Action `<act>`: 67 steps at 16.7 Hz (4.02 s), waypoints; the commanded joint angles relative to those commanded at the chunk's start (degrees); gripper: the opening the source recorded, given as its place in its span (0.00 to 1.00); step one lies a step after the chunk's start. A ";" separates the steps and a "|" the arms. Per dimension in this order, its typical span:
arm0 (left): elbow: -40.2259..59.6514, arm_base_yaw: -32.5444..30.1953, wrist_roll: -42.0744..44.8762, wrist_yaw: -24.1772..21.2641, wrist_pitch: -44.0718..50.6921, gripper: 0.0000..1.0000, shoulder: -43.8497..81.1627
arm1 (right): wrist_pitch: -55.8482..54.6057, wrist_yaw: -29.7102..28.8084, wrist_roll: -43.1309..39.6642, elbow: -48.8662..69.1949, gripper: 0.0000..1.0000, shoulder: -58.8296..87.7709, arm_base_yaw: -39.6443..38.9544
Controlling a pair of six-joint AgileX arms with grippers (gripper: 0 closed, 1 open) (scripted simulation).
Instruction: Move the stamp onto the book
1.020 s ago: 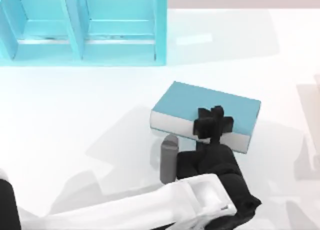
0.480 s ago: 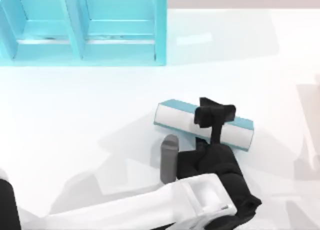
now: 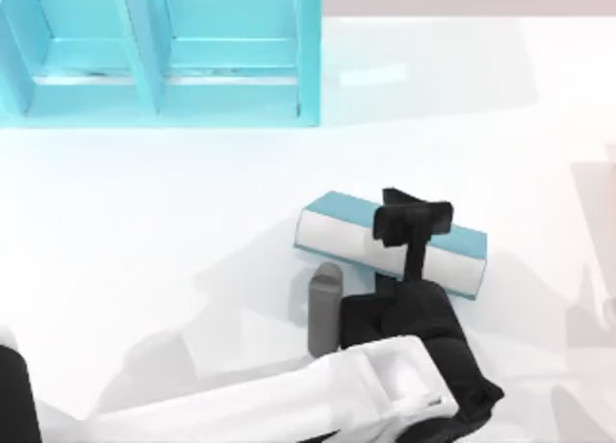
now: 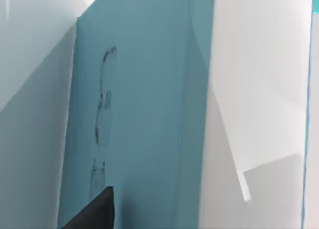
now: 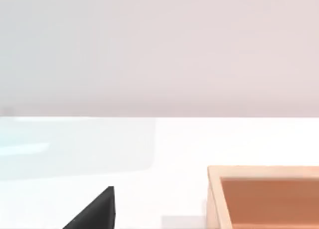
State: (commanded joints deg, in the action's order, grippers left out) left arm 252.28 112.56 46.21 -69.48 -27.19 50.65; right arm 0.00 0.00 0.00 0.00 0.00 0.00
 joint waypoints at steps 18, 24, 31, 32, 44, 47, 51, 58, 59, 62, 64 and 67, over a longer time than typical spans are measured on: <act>-14.36 -20.84 -65.59 -4.11 -72.76 1.00 -4.89 | 0.00 0.00 0.00 0.00 1.00 0.00 0.00; -25.03 -21.89 -67.74 -3.57 -72.91 1.00 -12.32 | 0.00 0.00 0.00 0.00 1.00 0.00 0.00; -36.81 -27.04 -66.31 1.91 -66.48 1.00 -15.06 | 0.00 0.00 0.00 0.00 1.00 0.00 0.00; -40.97 -28.83 -65.84 3.75 -64.31 1.00 -15.94 | 0.00 0.00 0.00 0.00 1.00 0.00 0.00; -132.25 -63.23 -57.32 35.21 -25.09 1.00 -31.41 | 0.00 0.00 0.00 0.00 1.00 0.00 0.00; -161.10 -73.58 -54.88 43.44 -13.85 1.00 -35.75 | 0.00 0.00 0.00 0.00 1.00 0.00 0.00; -196.48 -86.87 -51.86 53.22 0.32 1.00 -41.11 | 0.00 0.00 0.00 0.00 1.00 0.00 0.00; -238.91 -105.53 -47.75 65.40 19.88 1.00 -48.16 | 0.00 0.00 0.00 0.00 1.00 0.00 0.00; -242.63 -107.41 -47.34 66.52 21.84 1.00 -48.83 | 0.00 0.00 0.00 0.00 1.00 0.00 0.00; -250.14 -111.38 -46.47 68.82 25.96 1.00 -50.23 | 0.00 0.00 0.00 0.00 1.00 0.00 0.00; -252.25 -112.54 -46.21 69.47 27.17 1.00 -50.64 | 0.00 0.00 0.00 0.00 1.00 0.00 0.00; -252.28 -112.56 -46.21 69.48 27.18 1.00 -50.64 | 0.00 0.00 0.00 0.00 1.00 0.00 0.00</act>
State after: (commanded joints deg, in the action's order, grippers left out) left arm 0.00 0.00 0.00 0.00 0.00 0.00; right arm 0.00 0.00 0.00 0.00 0.00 0.00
